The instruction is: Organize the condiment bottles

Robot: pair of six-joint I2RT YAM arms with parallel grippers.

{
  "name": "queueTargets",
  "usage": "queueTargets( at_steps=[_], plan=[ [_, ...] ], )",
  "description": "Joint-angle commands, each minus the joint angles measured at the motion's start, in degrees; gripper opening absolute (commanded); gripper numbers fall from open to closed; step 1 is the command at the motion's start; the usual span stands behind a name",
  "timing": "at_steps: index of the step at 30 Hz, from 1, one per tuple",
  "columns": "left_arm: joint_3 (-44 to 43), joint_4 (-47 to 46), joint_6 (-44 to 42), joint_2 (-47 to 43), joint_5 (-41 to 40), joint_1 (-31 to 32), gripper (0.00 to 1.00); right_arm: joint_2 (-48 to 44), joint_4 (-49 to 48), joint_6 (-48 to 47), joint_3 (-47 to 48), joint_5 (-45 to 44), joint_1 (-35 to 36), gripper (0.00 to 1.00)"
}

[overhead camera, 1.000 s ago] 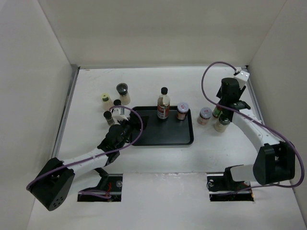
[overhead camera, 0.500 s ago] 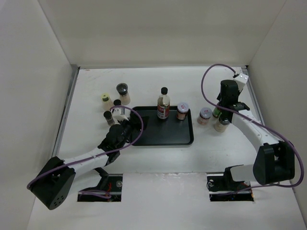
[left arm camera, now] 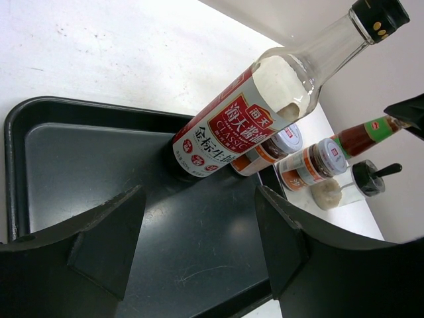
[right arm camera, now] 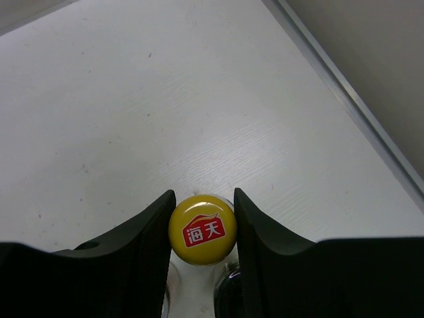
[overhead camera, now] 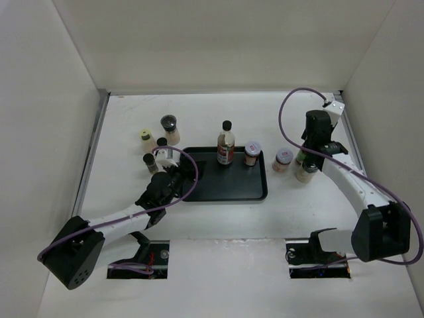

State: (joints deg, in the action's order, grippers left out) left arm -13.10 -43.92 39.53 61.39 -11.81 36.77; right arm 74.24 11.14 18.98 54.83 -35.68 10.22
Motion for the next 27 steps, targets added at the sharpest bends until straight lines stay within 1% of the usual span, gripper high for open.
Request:
queueTargets(
  at_steps=[1, 7, 13, 20, 27],
  plan=[
    [-0.52, -3.45, 0.64, 0.58, 0.65, 0.09, 0.66, -4.01, -4.81, -1.40, 6.16, -2.99, 0.72, 0.22],
    [-0.52, -3.72, 0.64, 1.02, 0.65, 0.18, 0.66, -5.68, -4.81, -3.51, 9.24, -3.52, 2.39, 0.21],
    [-0.61, -3.98, 0.64, 1.46, 0.65, 0.09, 0.66, -8.32, -3.32, -6.50, 13.37, -5.89, 7.66, 0.21],
    [-0.52, -3.98, 0.64, 1.11, 0.65, -0.08, 0.66, -9.72, -0.86, -9.40, 19.96, -7.56, 17.75, 0.21],
    [-0.26, -3.89, 0.64, 0.31, 0.65, -0.35, 0.66, -9.90, -0.68, -10.46, 20.67, -10.20, 28.31, 0.21]
  ],
)
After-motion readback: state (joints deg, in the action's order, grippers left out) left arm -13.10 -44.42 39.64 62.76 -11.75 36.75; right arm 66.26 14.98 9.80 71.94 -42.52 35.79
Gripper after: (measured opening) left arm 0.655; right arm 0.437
